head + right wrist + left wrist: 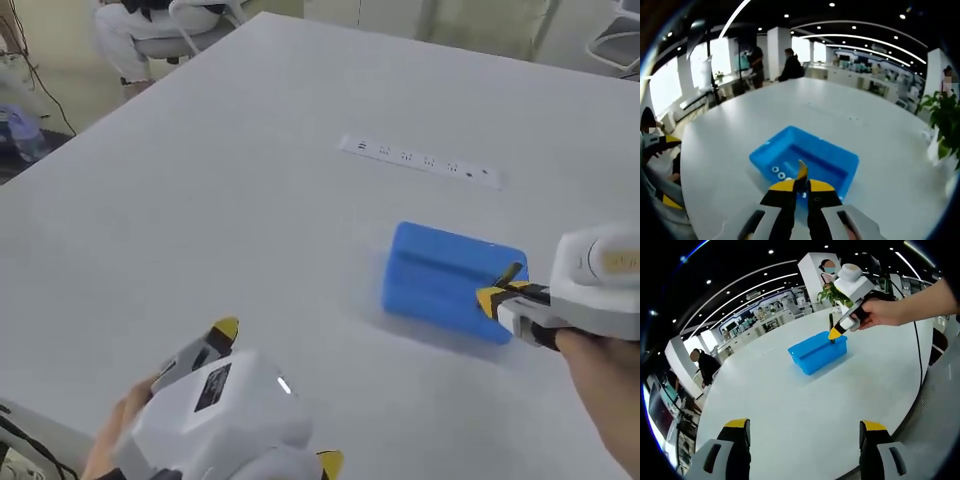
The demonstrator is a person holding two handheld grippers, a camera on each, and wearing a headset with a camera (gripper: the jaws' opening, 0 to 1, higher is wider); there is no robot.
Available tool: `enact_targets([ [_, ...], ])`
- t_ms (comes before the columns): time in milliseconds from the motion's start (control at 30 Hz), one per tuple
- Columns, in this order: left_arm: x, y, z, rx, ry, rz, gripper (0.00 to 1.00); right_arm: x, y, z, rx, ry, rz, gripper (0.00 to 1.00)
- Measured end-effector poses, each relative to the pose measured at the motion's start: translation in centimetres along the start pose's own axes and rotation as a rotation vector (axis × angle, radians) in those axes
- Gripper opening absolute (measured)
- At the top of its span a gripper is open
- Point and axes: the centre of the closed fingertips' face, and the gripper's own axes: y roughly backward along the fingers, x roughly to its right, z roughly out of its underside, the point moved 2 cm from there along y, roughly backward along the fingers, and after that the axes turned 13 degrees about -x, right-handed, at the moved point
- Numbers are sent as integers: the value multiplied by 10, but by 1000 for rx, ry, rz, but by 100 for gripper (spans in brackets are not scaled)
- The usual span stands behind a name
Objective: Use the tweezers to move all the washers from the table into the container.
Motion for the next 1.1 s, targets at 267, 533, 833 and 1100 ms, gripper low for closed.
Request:
enact_targets([
  [267, 1, -1, 0, -5, -3, 2, 92, 1, 5, -2, 14, -12, 2, 5],
  [533, 8, 4, -7, 36, -6, 44, 87, -10, 31, -11, 88, -60, -16, 5],
  [833, 0, 24, -31, 146, 53, 93, 65, -37, 61, -11, 135, -42, -45, 5],
  [1100, 6, 46, -81, 262, 1, 196, 45, -64, 82, 3, 137, 3, -79, 5],
])
